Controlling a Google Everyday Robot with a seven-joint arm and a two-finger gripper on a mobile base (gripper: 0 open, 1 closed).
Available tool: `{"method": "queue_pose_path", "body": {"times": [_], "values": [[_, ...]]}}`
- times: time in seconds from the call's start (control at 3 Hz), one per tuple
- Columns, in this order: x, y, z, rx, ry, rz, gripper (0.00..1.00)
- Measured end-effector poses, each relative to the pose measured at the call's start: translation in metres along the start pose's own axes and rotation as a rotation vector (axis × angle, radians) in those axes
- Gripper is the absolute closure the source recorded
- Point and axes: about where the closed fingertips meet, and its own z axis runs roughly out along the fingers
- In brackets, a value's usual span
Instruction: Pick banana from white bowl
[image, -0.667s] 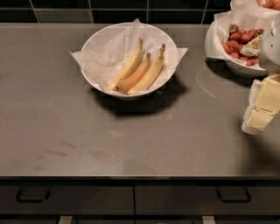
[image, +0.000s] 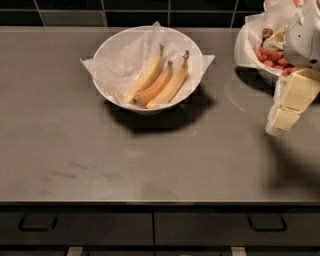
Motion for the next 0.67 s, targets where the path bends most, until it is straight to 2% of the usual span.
{"method": "queue_pose_path", "body": {"times": [0.33,0.67], "values": [[-0.036,-0.042,0.006,-0.003,-0.059,-0.112,0.0],[-0.047,-0.054,-0.005,0.038,-0.085,-0.122,0.0]]}}
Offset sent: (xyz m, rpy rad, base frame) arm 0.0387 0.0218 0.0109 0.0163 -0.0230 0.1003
